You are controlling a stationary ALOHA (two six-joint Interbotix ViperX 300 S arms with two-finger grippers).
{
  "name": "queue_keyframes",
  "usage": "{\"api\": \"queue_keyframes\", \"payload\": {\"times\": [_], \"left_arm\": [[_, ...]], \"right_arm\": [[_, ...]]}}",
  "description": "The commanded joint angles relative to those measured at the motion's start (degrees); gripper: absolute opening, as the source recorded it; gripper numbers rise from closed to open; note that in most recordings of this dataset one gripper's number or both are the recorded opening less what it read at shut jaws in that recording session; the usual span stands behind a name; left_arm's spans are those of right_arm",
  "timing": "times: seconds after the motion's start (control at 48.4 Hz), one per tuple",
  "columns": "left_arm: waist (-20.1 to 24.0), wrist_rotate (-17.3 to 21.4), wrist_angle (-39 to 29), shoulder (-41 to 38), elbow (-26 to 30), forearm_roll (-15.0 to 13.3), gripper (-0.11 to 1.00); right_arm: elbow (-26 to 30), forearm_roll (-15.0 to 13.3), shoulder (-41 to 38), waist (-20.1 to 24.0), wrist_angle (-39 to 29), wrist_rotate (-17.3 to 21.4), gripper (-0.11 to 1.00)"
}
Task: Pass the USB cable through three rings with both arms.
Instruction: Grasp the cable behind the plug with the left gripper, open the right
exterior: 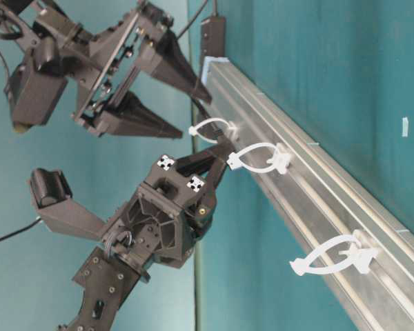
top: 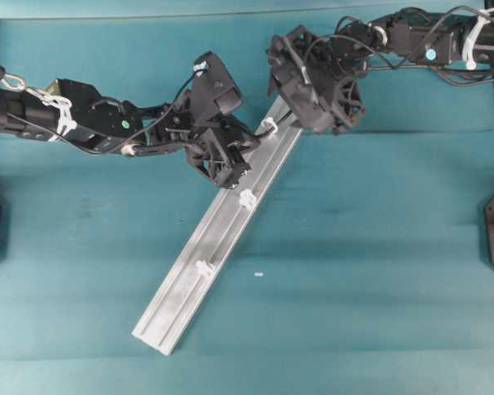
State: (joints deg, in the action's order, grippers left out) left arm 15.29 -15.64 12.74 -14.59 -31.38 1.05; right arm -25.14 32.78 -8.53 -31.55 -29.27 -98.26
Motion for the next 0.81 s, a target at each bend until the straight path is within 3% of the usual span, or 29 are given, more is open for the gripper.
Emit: {"api": "queue_keyframes", "payload": {"times": [0.0, 0.186, 0.455, 0.786], "left_arm": [[-0.3, -0.1, 0.5, 0.8, 0.4, 0.2, 0.10], [-0.3, -0.8, 0.2, 1.3, 0.3, 0.2, 0.10], [-0.3, -1.1, -3.5, 3.5, 0.1, 0.2, 0.10], [-1.3, -2.3, -6.3, 6.3, -1.1, 0.2, 0.10]], "right_arm": [[0.4, 0.3, 1.1, 1.2, 1.1, 2.2, 0.86], [-1.5, 0.2, 4.7, 3.8, 1.1, 7.1, 0.86], [-4.7, 0.0, 7.0, 6.2, 1.2, 7.6, 0.86], [-2.5, 0.0, 6.0, 7.2, 2.3, 7.7, 0.86]]}}
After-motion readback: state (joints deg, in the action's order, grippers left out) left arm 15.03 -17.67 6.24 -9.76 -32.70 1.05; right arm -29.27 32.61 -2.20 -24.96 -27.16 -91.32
